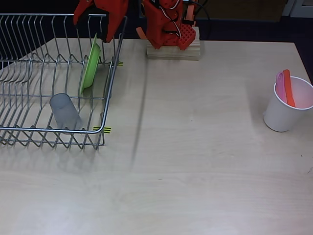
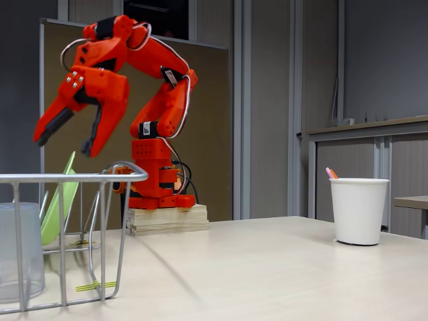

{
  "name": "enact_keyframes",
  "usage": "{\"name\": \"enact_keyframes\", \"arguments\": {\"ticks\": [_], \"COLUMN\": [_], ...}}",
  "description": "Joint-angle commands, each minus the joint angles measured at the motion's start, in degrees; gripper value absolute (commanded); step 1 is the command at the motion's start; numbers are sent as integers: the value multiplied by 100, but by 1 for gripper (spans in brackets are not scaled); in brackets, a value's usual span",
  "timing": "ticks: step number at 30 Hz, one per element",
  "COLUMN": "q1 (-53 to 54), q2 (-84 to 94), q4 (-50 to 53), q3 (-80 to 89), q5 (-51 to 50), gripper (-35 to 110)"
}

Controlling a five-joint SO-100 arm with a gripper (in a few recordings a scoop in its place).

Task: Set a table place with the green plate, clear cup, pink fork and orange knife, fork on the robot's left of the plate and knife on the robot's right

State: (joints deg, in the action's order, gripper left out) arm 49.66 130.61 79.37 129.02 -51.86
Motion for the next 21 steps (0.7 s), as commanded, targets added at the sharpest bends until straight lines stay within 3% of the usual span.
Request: {"name": "enact_keyframes", "arguments": {"ticks": [1, 6, 12, 21], "q1": [158, 185, 132, -325], "q2": [-185, -817, -1380, -1028], "q4": [-281, -773, -958, -237], "q3": [62, 18, -211, -976], "q5": [237, 422, 633, 765], "gripper": [40, 34, 5, 0]}}
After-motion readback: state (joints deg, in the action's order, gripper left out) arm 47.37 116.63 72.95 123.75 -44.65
